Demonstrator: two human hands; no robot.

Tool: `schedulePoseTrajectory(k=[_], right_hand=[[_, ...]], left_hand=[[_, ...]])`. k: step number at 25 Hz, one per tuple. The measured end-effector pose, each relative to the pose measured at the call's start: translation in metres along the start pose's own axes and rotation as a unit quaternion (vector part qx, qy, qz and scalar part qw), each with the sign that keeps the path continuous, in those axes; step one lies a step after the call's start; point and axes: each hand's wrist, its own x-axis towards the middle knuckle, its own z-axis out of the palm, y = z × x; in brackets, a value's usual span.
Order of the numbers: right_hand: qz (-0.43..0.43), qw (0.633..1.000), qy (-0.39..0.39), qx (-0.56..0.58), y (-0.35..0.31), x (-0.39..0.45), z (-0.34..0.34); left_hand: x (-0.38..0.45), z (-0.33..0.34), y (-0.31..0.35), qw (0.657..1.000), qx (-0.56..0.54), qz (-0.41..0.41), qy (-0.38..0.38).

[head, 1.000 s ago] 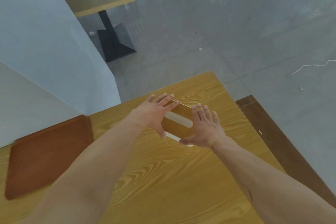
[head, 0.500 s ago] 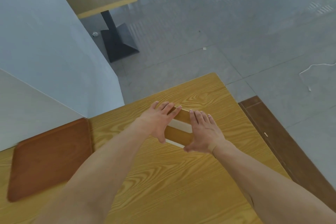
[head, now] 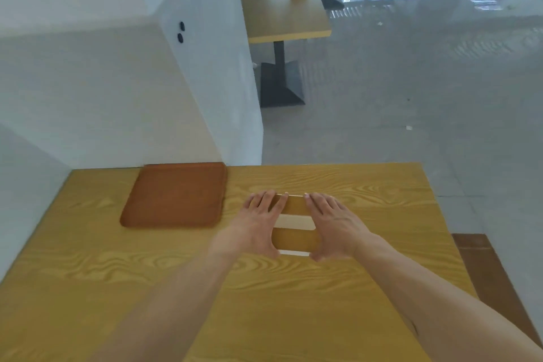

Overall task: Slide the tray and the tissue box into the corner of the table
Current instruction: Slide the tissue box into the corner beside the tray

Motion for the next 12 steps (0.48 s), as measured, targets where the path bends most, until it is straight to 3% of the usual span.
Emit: schedulePoseTrajectory(k=[12], right_hand=[[-0.244, 0.968, 0.003, -0.064, -0.247, 0.063, -0.001]], left_hand=[[-0.241, 0.048, -0.145, 0.972, -0.074, -0.205, 0.087]])
